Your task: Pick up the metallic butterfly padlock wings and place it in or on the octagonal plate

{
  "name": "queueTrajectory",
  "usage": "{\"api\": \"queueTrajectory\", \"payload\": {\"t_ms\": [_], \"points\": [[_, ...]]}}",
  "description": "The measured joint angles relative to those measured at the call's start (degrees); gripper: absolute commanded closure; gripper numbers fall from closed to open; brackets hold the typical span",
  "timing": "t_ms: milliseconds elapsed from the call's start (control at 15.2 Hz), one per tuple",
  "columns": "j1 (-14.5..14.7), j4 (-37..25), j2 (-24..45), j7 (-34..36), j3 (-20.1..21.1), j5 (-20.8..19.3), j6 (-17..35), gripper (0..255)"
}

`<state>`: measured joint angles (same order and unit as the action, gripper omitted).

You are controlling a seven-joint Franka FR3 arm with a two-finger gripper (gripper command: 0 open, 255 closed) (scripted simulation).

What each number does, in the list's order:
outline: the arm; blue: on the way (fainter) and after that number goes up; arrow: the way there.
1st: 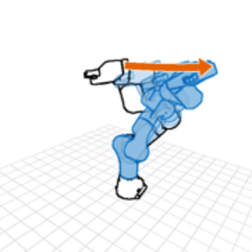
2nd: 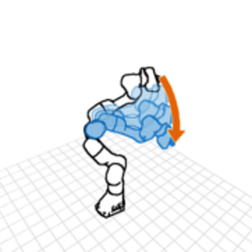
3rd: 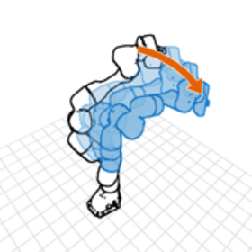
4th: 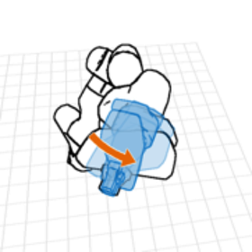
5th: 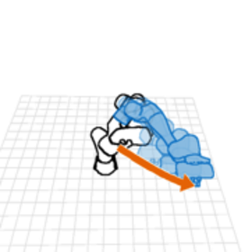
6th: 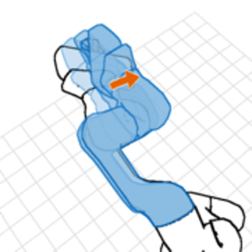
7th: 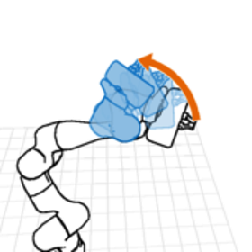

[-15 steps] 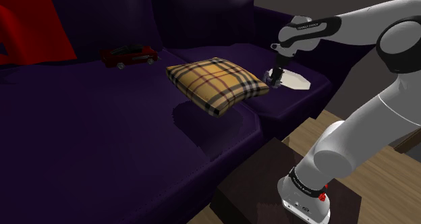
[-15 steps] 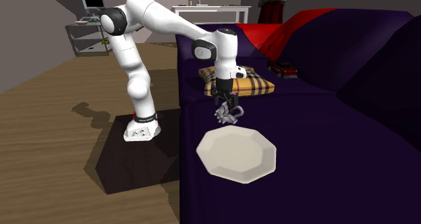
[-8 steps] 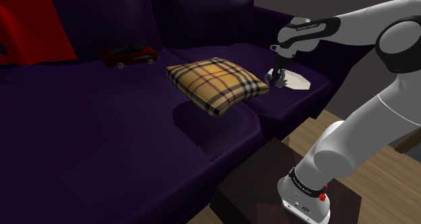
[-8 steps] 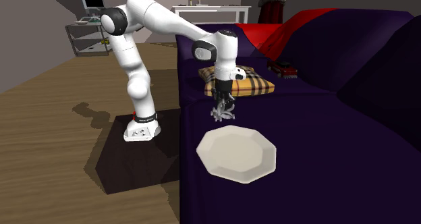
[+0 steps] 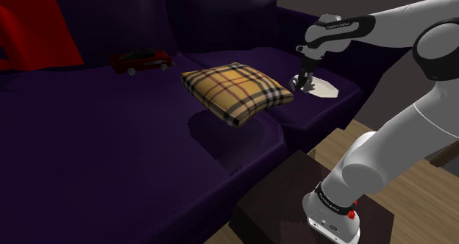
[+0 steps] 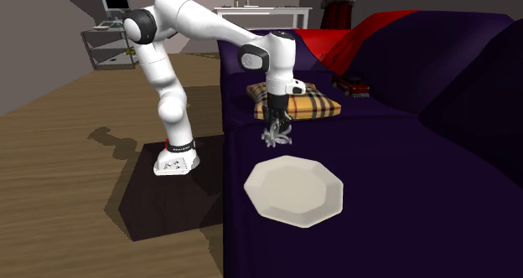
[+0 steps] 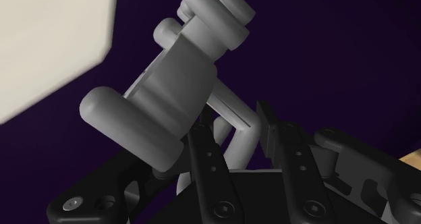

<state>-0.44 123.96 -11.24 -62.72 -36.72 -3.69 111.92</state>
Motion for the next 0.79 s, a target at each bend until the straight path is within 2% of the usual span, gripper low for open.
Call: {"api": "queueTrajectory", "payload": {"t_ms": [792], "points": [[0.2, -7.4, -2.0, 1.2, 1.2, -0.7, -9.1, 255]]}}
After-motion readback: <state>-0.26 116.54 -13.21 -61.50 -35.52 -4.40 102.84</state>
